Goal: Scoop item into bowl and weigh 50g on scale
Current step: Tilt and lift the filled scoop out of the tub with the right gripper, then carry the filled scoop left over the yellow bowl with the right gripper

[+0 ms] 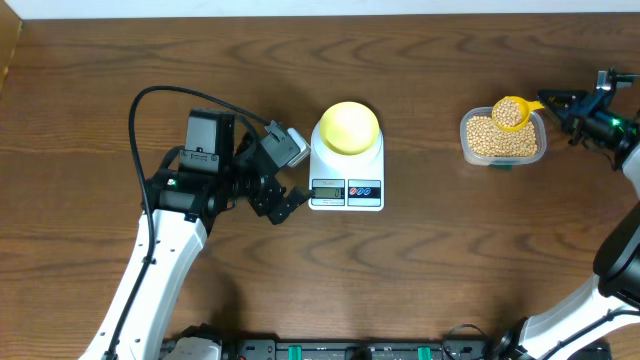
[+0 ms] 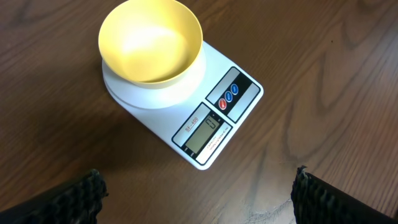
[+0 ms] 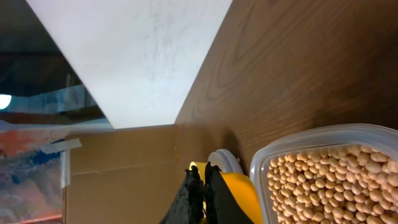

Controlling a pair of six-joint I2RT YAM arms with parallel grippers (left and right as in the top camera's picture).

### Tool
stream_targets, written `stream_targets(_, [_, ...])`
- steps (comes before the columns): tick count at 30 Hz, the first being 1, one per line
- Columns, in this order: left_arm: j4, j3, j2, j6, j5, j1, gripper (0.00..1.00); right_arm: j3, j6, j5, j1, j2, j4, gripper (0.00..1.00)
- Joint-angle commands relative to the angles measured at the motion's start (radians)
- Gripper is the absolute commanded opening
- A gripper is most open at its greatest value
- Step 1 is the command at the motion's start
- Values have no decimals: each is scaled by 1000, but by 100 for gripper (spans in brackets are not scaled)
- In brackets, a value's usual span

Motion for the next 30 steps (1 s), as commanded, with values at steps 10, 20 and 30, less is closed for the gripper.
stream_targets(10, [-4, -8, 6, 14, 16, 4, 98, -7, 55, -56, 55, 18, 30, 1])
stream_targets(20, [-4, -8, 6, 14, 16, 4, 98, -7, 97, -58, 154, 18, 98, 1])
stream_targets(30, [-4, -8, 6, 14, 16, 4, 98, -7, 184, -37, 271, 18, 191, 1])
